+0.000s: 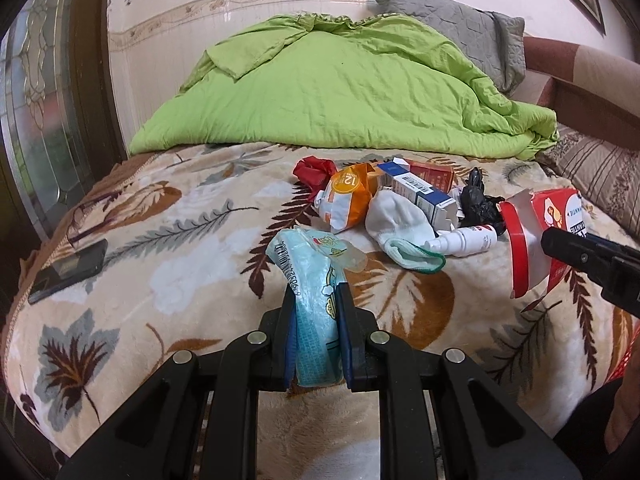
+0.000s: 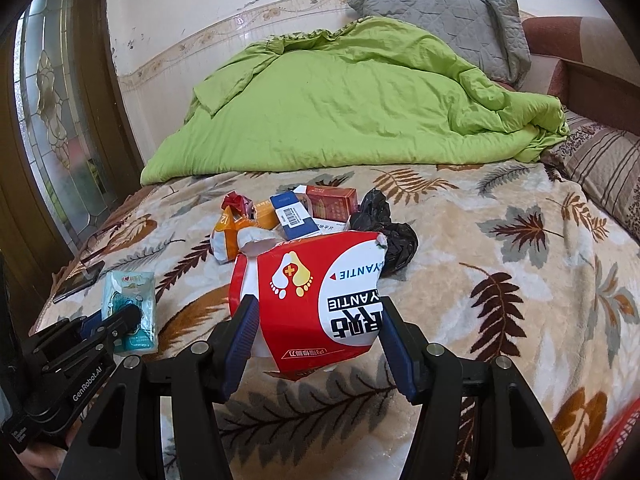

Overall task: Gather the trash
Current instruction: 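Lift the Pantene bag with the right tool while left lifts the diaper pack, then carry both items over the red wastebasket and open both tools to drop them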

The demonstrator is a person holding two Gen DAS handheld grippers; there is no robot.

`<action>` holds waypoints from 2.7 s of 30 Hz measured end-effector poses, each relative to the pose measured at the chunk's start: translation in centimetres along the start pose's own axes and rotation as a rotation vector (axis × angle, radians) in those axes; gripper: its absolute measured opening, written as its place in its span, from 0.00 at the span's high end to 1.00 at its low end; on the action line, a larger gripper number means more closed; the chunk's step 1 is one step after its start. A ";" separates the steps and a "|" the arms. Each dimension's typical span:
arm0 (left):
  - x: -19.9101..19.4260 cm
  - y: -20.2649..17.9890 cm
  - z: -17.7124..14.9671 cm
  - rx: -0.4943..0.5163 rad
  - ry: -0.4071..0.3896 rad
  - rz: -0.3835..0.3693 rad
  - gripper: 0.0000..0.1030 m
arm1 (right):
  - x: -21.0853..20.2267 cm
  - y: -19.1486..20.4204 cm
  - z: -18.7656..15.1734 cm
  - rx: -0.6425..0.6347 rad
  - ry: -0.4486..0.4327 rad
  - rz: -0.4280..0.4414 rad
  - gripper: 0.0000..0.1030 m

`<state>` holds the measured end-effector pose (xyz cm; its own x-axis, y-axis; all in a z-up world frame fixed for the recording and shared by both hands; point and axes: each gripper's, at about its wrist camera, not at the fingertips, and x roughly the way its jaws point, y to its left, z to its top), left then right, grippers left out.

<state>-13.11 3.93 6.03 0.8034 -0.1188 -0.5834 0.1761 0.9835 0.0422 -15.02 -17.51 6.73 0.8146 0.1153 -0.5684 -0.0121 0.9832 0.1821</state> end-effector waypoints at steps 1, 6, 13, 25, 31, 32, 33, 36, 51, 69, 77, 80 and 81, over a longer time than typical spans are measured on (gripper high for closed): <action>0.0 -0.1 0.0 0.007 -0.003 0.003 0.84 | 0.0 0.0 0.0 0.000 0.000 0.000 0.38; 0.0 -0.3 0.0 0.016 -0.008 0.008 0.84 | 0.0 0.0 0.0 0.001 0.000 -0.001 0.38; 0.0 -0.2 0.1 0.017 -0.010 0.008 0.84 | 0.0 0.0 0.0 0.002 -0.001 0.002 0.38; -0.3 -0.4 0.1 0.036 -0.025 0.004 0.84 | -0.6 0.1 -0.1 0.009 -0.019 0.003 0.37; -0.1 -0.7 -0.1 0.052 -0.031 0.008 0.84 | -1.3 -0.3 -0.2 0.036 -0.026 0.000 0.37; 0.1 -0.6 -0.1 0.051 -0.029 0.006 0.84 | -1.5 -0.3 -0.3 0.038 -0.028 0.000 0.37; 0.1 -0.7 -0.1 0.049 -0.028 0.006 0.84 | -1.6 -0.3 -0.3 0.039 -0.031 0.000 0.37; 0.3 -0.8 -0.1 0.045 -0.024 0.000 0.84 | -1.7 -0.2 -0.4 0.034 -0.033 0.001 0.37; 0.6 -1.5 -0.2 0.061 -0.027 -0.009 0.84 | -0.8 -0.2 -0.2 0.042 -0.012 0.012 0.37; -2.6 -2.5 -0.8 0.041 -0.029 -0.114 0.84 | -4.7 -0.7 -2.0 0.067 -0.004 0.039 0.37; -5.1 -5.9 -1.1 0.083 0.006 -0.267 0.84 | -9.6 -4.1 -3.9 0.134 0.016 0.027 0.37; -6.2 -7.8 -0.8 0.113 0.008 -0.318 0.84 | -11.8 -6.6 -4.8 0.178 0.013 -0.013 0.37; -6.5 -8.6 -0.7 0.126 0.009 -0.339 0.84 | -12.7 -7.8 -5.1 0.204 0.012 -0.032 0.37</action>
<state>-20.26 -3.64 8.90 0.6822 -0.4338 -0.5886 0.5012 0.8635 -0.0555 -28.29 -25.92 8.43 0.8055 0.0871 -0.5861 0.1326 0.9376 0.3215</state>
